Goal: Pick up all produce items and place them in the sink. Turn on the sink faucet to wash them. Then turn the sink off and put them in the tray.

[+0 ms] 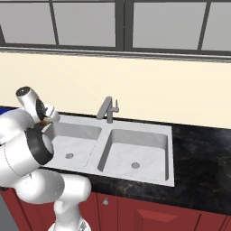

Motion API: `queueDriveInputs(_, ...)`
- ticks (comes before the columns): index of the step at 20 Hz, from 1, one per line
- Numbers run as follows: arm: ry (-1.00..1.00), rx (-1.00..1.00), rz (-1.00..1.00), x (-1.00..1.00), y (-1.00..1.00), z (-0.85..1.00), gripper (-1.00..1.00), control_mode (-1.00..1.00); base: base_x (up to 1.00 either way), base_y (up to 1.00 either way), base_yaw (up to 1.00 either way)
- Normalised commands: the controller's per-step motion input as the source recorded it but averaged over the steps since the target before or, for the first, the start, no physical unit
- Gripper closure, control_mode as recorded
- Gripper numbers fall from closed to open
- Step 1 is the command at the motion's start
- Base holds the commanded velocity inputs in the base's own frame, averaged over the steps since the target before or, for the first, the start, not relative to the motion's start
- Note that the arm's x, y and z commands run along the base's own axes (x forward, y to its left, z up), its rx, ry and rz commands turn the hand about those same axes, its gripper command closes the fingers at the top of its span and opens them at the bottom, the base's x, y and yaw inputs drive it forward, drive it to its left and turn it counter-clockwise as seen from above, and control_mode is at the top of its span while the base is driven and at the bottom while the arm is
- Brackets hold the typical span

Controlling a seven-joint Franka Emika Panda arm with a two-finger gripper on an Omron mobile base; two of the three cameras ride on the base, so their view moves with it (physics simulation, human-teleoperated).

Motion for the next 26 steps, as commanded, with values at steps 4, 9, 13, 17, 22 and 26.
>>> queueDriveInputs(4, 0.0, 0.0, 0.24, 0.0, 0.67, 0.33, 1.0, -1.0, 0.0, 0.0, 0.0)
queueDriveInputs(9, 0.0, 0.0, 0.27, 0.0, 0.67, 0.15, 1.0, -1.0, 0.0, 0.0, 0.0)
queueDriveInputs(13, 0.0, -0.03, 0.24, 0.0, 0.66, 0.01, 1.0, -1.0, 0.0, 0.0, 0.0)
queueDriveInputs(17, -0.01, -0.11, 0.22, 0.0, 0.69, 0.0, 1.0, -1.0, 0.0, 0.0, 0.0)
queueDriveInputs(22, 0.0, -0.06, 0.2, 0.0, 0.65, 0.0, 1.0, -1.0, 0.0, 0.0, 0.0)
queueDriveInputs(26, 0.01, -0.04, 0.17, 0.0, 0.46, -0.08, 1.0, -1.0, 0.0, 0.0, 0.0)
